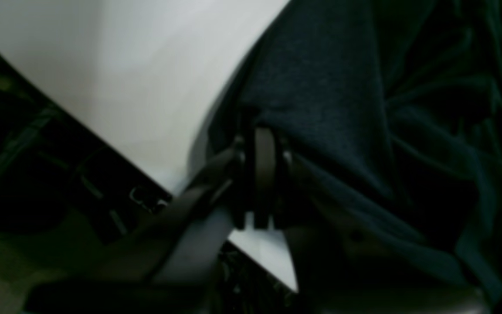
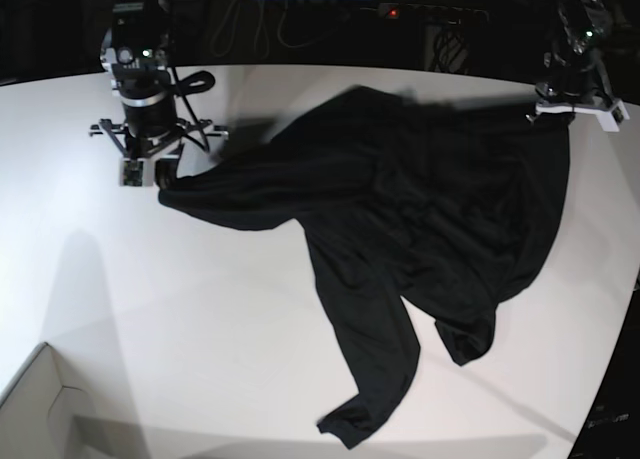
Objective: Layout the t-shirt on the table in an organized manner, then fold the t-shirt properly
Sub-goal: 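Pull the shirt apart with both grippers, spreading it across the table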
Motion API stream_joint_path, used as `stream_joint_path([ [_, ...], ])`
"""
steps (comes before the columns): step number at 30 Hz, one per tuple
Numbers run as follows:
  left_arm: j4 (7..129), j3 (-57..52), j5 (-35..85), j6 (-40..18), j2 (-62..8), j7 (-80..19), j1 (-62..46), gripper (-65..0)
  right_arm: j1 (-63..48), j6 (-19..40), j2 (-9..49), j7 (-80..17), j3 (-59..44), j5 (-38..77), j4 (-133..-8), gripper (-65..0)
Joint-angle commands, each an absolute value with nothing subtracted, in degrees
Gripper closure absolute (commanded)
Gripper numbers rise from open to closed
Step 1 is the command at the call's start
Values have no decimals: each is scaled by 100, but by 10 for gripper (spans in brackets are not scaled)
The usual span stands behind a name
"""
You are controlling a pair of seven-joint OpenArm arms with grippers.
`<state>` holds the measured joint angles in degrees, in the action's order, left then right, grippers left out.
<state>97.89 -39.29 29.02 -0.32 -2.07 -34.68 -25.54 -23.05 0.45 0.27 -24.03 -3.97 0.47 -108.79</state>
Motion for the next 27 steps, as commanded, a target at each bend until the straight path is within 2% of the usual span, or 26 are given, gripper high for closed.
stream_joint_path([
  [1, 9895, -3978, 2905, -31, -233, -3345, -2607, -1, -2308, 40, 40, -2255, -426, 40, -10985, 0],
  [6, 10053, -3987, 2905, -31, -356, -3354, -2879, -16, -2440, 40, 40, -2255, -391, 40, -10985, 0],
  [9, 10273, -3996, 2905, -31, -444, -3732, -2941, -109, -2475, 48, 40, -2255, -382, 40, -10985, -8],
  [12, 10545, -4198, 2905, -31, -400, -4127, -2932, -217, -2571, 48, 40, -2246, -382, 40, -10985, -106],
  [15, 10782, -4426, 2914, -40, -303, -4391, -2914, -271, -2668, 48, 40, -2202, -382, 40, -10993, -209],
  [19, 11011, -4558, 3354, -40, -312, -4435, -2932, -288, -2747, 48, 40, -2193, -382, 40, -10993, -277],
  [23, 11011, -4514, 3943, -40, -338, -4444, -2958, -288, -2879, 48, 31, -2185, -382, 40, -11125, -281],
  [27, 10958, -4092, 4013, -40, -321, -4444, -2818, -286, -2967, 48, -66, -2185, -382, 40, -11292, -281],
])
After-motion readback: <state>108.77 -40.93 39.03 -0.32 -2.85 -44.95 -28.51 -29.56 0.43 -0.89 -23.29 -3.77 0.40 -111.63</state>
